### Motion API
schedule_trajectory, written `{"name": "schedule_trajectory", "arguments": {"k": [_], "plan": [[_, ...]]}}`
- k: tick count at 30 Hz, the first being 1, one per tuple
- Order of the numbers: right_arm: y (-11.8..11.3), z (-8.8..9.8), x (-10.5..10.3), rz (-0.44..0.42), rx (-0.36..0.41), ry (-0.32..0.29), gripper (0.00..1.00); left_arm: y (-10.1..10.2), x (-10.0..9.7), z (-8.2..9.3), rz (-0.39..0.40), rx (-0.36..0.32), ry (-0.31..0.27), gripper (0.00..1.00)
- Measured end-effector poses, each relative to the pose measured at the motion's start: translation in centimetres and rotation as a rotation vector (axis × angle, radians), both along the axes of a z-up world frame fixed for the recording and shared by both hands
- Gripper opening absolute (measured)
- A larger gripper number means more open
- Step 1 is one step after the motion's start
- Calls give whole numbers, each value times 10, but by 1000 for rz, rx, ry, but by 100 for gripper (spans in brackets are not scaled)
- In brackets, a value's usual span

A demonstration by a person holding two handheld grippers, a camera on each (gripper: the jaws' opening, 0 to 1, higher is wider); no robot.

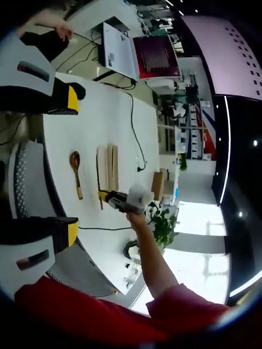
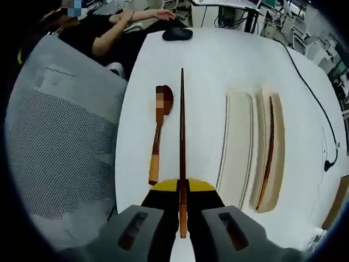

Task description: Arrange the utensils inside the cutlery case until each visible utensil rests in its matching compartment.

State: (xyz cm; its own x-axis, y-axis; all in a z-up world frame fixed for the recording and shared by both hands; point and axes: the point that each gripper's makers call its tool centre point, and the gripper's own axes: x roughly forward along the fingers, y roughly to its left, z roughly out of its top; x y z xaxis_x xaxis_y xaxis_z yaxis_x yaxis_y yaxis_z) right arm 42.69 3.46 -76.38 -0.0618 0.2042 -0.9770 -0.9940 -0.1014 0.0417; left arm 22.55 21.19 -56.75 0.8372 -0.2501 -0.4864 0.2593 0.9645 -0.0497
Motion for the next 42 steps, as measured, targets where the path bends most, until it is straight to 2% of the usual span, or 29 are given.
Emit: {"name": "schedule_trajectory", "arguments": {"k": [1,3,6,10,12,15,18,24,31,42], "plan": [[1,0,2,3,9,-10,0,0,0,0,-2,2,1,78],[3,3,-2,-30,34,29,0,0,1,0,-7,5,-1,78],[4,8,2,-28,36,19,0,0,2,0,-9,3,-1,78],[-1,19,15,86,-18,-47,0,-1,4,-3,-29,12,11,78],[-6,22,15,153,-55,-41,0,0,6,-3,-33,12,13,78],[-7,28,22,132,-58,-65,0,-2,10,-1,-40,2,5,78],[-7,32,27,114,-45,-58,0,-5,14,-3,-59,3,9,78],[-10,45,32,142,-64,-96,0,-8,19,-4,-80,2,8,78],[-12,46,33,98,-63,-69,0,-10,23,-4,-105,11,12,77],[-2,64,52,16,-36,-43,0,2,17,-3,-55,-30,-8,78]]}}
